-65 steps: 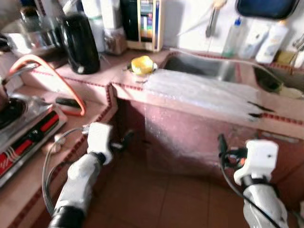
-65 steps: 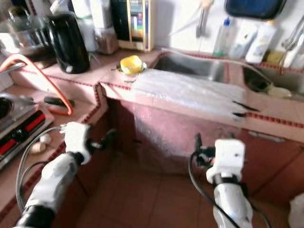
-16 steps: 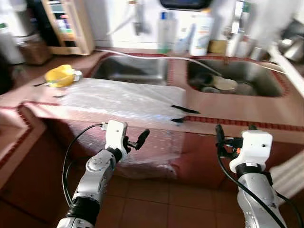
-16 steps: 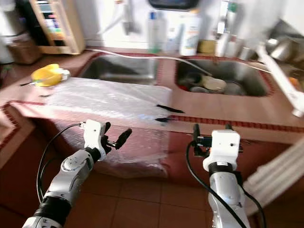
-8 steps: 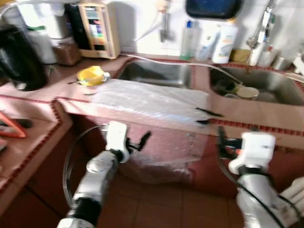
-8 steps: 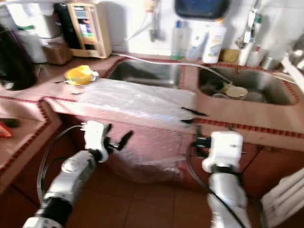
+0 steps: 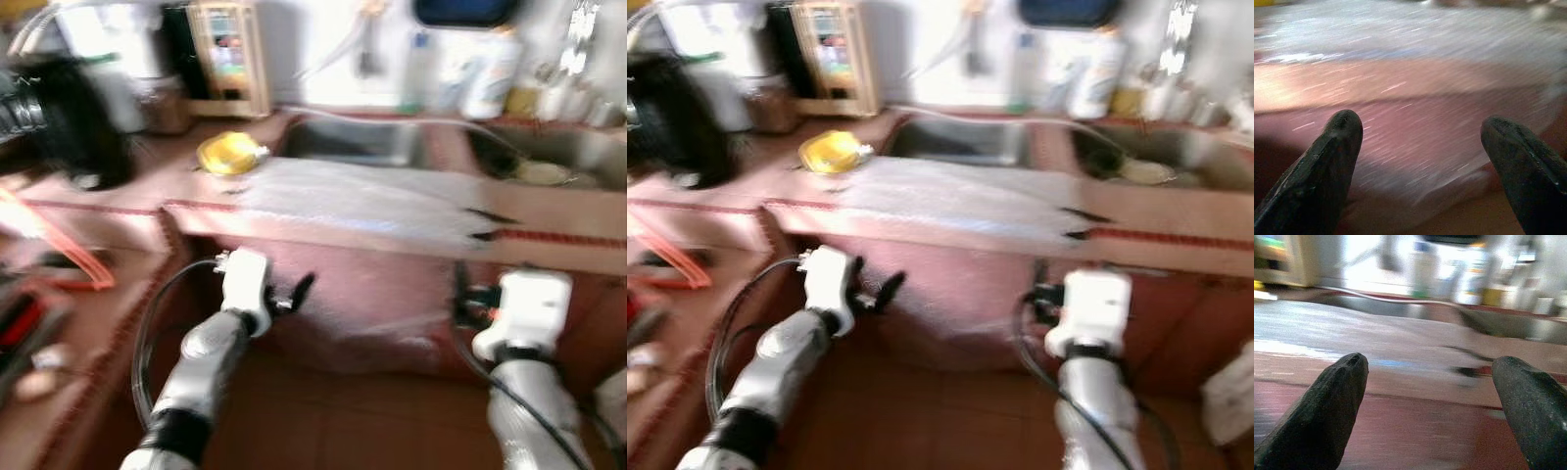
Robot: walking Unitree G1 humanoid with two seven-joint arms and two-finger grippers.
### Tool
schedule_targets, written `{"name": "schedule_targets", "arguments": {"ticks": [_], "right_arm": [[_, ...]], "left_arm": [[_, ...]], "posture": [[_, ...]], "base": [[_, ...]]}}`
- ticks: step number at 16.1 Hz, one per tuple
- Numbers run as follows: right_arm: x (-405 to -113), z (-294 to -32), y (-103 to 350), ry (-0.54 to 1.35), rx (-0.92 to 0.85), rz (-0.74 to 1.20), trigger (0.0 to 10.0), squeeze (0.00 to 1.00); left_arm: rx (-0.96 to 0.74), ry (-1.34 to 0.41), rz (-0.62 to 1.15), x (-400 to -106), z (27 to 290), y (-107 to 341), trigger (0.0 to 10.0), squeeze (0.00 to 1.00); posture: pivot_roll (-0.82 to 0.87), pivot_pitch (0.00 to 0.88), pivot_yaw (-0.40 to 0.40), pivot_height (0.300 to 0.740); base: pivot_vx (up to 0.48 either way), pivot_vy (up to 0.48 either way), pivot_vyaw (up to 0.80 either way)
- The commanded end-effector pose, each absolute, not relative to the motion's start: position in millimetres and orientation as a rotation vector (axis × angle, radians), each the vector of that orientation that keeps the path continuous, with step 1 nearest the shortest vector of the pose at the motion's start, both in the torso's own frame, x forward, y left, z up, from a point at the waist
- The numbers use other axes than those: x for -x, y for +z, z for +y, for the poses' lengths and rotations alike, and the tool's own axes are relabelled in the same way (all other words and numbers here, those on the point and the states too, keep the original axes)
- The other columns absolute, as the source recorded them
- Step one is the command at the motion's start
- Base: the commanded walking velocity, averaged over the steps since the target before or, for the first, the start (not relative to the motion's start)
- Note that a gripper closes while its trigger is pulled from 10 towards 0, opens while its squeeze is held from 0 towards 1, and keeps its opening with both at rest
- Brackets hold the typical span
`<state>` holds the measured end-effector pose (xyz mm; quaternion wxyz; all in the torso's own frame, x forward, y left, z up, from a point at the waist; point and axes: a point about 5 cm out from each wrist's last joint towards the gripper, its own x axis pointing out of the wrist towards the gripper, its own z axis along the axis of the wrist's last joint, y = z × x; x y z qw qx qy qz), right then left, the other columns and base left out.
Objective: Kitchen organization
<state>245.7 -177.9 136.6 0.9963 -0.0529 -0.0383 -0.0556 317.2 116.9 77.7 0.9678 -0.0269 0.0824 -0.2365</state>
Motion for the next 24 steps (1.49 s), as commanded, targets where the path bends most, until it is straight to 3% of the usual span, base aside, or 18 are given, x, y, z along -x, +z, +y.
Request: {"name": "schedule_targets", "arguments": {"ticks": [1, 10, 17, 24], "right_arm": [[-245, -183, 140, -0.125, 0.120, -0.086, 10.0, 0.00], [-237, -192, 138, -0.150, 0.137, -0.073, 10.0, 0.00], [-233, -198, 140, -0.132, 0.168, -0.058, 10.0, 0.00], [-231, -198, 141, -0.130, 0.181, -0.059, 10.0, 0.00]], "left_arm": [[0.051, -0.488, 0.162, -318, 113, 80, 10.0, 0.00], [0.049, -0.534, 0.125, -313, 108, 83, 10.0, 0.00], [-0.012, -0.714, 0.120, -311, 109, 85, 10.0, 0.00], [0.052, -0.695, 0.106, -305, 104, 83, 10.0, 0.00]], "posture": [[-0.09, 0.000, 0.066, 0.740], [-0.10, 0.009, 0.047, 0.740], [-0.09, 0.004, 0.014, 0.740], [-0.11, 0.000, 0.017, 0.740]], "base": [[0.000, 0.000, 0.00], [0.000, 0.000, 0.00], [0.000, 0.000, -0.33], [0.000, 0.000, 0.00]]}}
